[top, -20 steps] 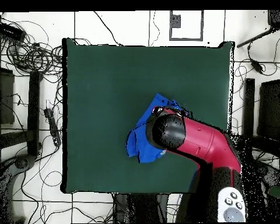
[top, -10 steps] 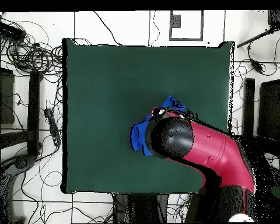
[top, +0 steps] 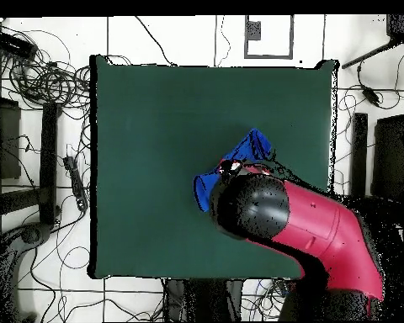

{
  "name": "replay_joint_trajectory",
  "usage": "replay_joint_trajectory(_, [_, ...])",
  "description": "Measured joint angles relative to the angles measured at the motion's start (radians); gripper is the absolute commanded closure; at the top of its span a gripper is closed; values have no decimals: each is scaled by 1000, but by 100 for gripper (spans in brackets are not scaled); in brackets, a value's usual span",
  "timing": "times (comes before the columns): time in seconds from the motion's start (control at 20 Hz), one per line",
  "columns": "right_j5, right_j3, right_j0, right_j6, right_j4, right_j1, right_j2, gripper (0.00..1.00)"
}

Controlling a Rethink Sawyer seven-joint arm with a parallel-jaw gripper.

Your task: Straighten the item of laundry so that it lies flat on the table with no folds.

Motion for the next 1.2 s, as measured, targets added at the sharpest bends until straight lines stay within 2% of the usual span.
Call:
replay_joint_trajectory(0.3, [79, -18, -33, 0, -2, -37, 4, 100])
replay_joint_trajectory(0.55, [173, -77, -97, 0, -12, -49, 11, 100])
replay_joint_trajectory(0.95, [356, -263, -256, 0, -57, -48, 63, 100])
replay_joint_trajectory(1.2, [431, -346, -317, 0, -84, -48, 92, 100])
